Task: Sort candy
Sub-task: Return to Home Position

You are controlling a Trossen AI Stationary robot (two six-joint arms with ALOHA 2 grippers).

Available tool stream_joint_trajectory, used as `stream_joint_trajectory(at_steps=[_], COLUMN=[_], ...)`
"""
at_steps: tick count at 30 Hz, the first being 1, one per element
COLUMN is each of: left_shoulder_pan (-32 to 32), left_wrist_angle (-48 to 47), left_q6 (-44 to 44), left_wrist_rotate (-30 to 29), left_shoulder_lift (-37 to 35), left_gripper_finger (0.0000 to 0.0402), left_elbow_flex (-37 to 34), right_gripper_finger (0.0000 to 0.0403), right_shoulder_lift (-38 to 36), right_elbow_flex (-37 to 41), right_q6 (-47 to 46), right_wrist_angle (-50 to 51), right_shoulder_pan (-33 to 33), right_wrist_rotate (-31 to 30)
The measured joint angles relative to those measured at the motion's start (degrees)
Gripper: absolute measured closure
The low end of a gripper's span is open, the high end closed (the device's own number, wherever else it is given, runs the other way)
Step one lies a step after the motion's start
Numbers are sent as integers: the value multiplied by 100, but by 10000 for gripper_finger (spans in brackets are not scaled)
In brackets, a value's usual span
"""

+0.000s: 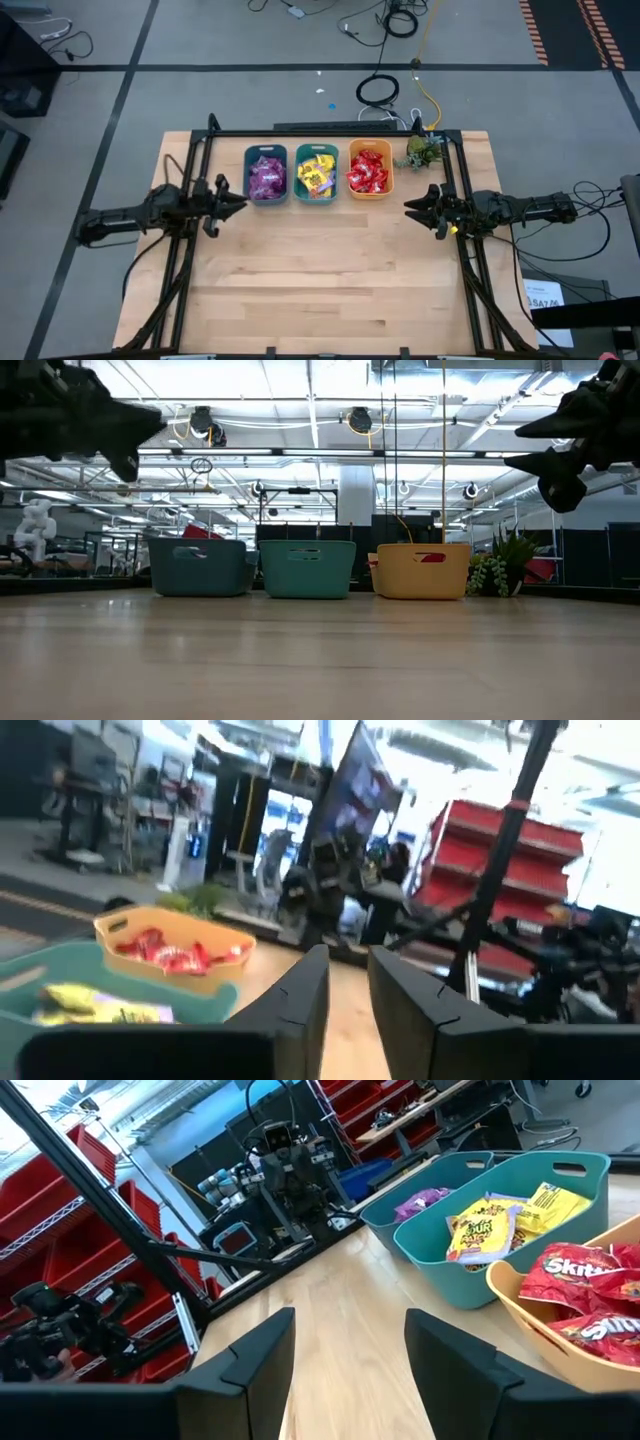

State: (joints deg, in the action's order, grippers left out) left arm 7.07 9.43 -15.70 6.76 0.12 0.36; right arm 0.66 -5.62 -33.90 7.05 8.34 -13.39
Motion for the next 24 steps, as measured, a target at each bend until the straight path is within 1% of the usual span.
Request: stream_joint_trajectory(at_steps=[5, 7, 10, 12, 16, 20, 24], left_shoulder_pan=[40, 42, 42, 42, 42, 42, 42], left_wrist_angle=[-469, -784, -850, -852, -858, -848, -850], left_q6=[-29, 244, 729, 851, 422, 444, 415], left_wrist_rotate=[61, -198, -671, -678, -614, -610, -604], left_shoulder_lift=[-9, -10, 134, 230, 328, 326, 328], left_gripper_finger=[317, 317, 317, 317, 317, 317, 317], left_elbow_flex=[0, 0, 0, 0, 0, 0, 0], right_gripper_finger=[220, 220, 220, 220, 220, 220, 220], right_shoulder_lift=[-1, 11, 9, 11, 13, 13, 13], right_elbow_flex=[-1, 0, 1, 1, 1, 1, 1], right_q6=[-238, -252, -254, -254, -253, -84, 293], right_wrist_angle=[33, 35, 119, 130, 155, 170, 222], right_shoulder_pan=[4, 2, 2, 2, 2, 2, 0], right_wrist_rotate=[39, 131, 178, 173, 160, 140, -199])
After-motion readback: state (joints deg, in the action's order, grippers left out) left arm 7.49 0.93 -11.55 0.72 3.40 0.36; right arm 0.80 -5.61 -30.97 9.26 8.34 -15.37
